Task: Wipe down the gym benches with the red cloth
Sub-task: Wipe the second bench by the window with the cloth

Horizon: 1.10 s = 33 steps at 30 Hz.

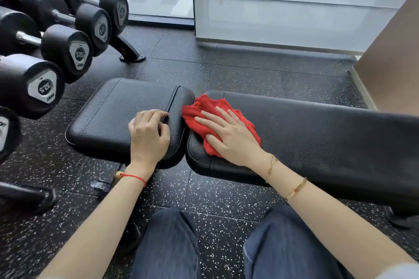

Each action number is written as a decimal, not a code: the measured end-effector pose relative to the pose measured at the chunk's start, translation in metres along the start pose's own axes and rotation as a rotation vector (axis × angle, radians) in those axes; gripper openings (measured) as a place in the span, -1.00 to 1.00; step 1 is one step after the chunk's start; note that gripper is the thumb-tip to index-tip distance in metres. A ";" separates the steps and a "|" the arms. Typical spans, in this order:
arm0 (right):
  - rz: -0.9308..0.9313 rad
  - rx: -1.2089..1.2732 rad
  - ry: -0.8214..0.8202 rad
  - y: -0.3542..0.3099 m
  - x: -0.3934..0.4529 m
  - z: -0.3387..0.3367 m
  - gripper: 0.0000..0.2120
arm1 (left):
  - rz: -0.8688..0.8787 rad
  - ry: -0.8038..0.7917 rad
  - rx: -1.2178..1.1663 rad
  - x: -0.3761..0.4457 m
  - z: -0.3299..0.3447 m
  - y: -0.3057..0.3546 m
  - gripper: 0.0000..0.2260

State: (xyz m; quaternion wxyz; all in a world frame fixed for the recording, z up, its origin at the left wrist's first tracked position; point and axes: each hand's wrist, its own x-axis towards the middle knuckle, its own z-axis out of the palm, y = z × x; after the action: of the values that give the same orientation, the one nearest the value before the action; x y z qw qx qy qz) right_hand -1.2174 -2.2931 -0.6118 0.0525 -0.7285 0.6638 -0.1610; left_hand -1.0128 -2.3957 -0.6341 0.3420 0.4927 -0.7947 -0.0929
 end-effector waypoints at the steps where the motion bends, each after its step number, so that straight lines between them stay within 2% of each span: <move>1: 0.039 -0.009 0.010 0.006 0.004 -0.001 -0.53 | 0.001 0.000 -0.001 0.000 0.000 0.000 -0.73; 5: 0.242 -0.052 0.024 0.012 0.055 0.002 -0.53 | 0.004 0.007 -0.007 -0.001 0.001 -0.003 -0.74; 7: 0.283 -0.066 0.007 0.003 0.078 0.007 -0.53 | 0.000 -0.001 -0.016 -0.002 0.000 -0.002 -0.75; 10: 0.195 -0.070 -0.011 -0.020 0.087 0.017 -0.52 | -0.001 0.009 -0.016 -0.002 -0.001 -0.002 -0.75; 16: -0.058 -0.004 -0.038 -0.026 0.033 0.012 -0.53 | -0.038 0.009 -0.050 0.000 -0.002 -0.002 -0.74; 18: -0.046 0.009 -0.034 -0.022 0.029 0.012 -0.54 | -0.025 -0.008 -0.055 0.000 -0.005 -0.002 -0.76; 22: 0.127 0.045 0.004 -0.028 0.067 0.019 -0.54 | 0.021 0.058 0.066 0.004 -0.020 -0.025 -0.76; 25: 0.190 0.148 0.024 -0.050 0.104 0.028 -0.53 | -0.045 0.065 0.169 0.014 -0.032 -0.055 -0.70; 29: 0.054 0.156 -0.008 -0.085 0.114 0.042 -0.54 | -0.161 0.055 0.191 0.020 -0.032 -0.073 -0.67; 33: -0.164 0.113 -0.053 -0.071 0.082 0.037 -0.54 | -0.166 0.081 0.185 0.020 -0.026 -0.079 -0.70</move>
State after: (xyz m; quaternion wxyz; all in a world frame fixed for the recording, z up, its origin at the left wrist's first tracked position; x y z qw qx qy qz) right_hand -1.1333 -2.3707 -0.6126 0.0977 -0.7803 0.5901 -0.1826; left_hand -0.9451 -2.4469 -0.6435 0.3182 0.5895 -0.7420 -0.0270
